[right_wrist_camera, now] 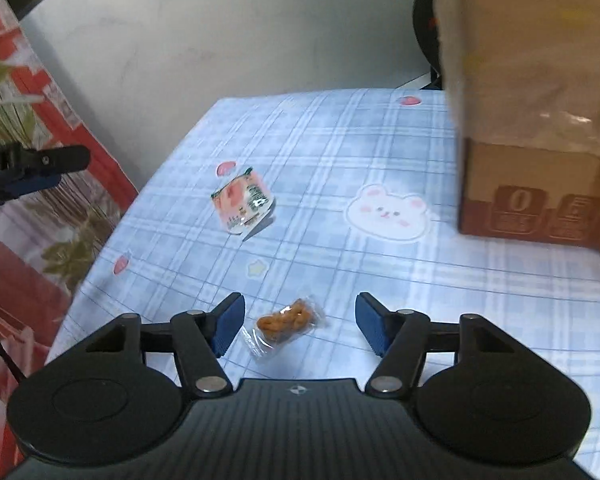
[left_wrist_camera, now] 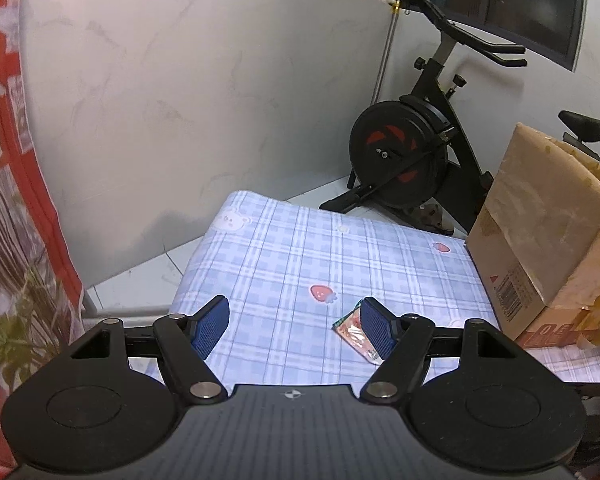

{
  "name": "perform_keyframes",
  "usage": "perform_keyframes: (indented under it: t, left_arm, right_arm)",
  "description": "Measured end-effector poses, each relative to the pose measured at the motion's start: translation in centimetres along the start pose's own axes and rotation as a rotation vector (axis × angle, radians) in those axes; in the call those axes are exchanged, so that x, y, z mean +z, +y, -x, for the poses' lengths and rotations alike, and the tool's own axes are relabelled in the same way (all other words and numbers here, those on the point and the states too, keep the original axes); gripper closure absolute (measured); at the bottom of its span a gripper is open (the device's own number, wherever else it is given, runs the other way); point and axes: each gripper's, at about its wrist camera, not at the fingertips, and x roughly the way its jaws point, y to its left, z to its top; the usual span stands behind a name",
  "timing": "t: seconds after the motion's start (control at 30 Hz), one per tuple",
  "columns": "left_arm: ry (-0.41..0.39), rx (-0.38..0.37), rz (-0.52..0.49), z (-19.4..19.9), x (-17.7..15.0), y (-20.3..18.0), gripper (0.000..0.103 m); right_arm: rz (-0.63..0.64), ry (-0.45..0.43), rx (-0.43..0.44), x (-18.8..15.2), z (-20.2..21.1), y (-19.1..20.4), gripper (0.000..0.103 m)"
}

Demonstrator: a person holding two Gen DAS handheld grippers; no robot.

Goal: Organize snacks
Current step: 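Grasp the small clear bag of orange snack with the right tool, then grasp the pink-and-green packet with the left tool while the right tool holds the orange snack bag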

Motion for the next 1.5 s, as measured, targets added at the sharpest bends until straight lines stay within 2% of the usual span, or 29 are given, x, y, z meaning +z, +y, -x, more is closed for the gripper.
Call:
perform_keyframes:
  t: [0.1,0.2,0.4,0.47,0.6,0.77,0.9,0.97,1.13,1.5]
  left_arm:
    - [0.009,0.003,0.009,-0.2,-0.4,0.1,0.029]
    - [0.012,0.001,0.015,-0.2,-0.7,0.2,0.029]
    - [0.017,0.010,0.031,-0.5,-1.1,0.3,0.029]
    - [0.020,0.011,0.037,-0.6,-1.2,0.3,0.029]
    - [0.025,0.009,0.038,-0.6,-1.3,0.1,0.029]
    - [0.031,0.012,0.036,-0.8,-1.3,-0.1,0.029]
    - [0.038,0.012,0.033,-1.2,-1.4,-0.2,0.029]
    - [0.040,0.012,0.031,-1.3,-1.5,-0.3,0.029]
    - [0.044,0.004,0.016,-1.3,-1.6,-0.8,0.029]
    - [0.065,0.005,0.011,-2.1,-2.0,-1.4,0.028]
  right_arm:
    - [0.045,-0.001,-0.016,-0.6,-0.7,0.9,0.038]
    - [0.092,0.008,-0.033,-1.2,-0.9,1.2,0.043]
    - [0.110,0.002,-0.060,-1.5,-0.3,-0.3,0.051]
    - [0.075,-0.001,-0.073,-1.3,0.0,-0.9,0.051]
    - [0.023,-0.035,-0.038,-0.4,0.2,-0.9,0.051]
    - [0.082,0.001,-0.053,0.1,-1.5,0.4,0.051]
    - [0.113,0.001,-0.060,-0.6,-1.3,0.4,0.053]
    - [0.103,0.003,-0.058,-0.6,-1.1,0.0,0.058]
    - [0.093,0.008,-0.031,-0.6,-0.9,-0.4,0.080]
    - [0.097,0.008,0.017,-0.8,-0.4,-1.3,0.084]
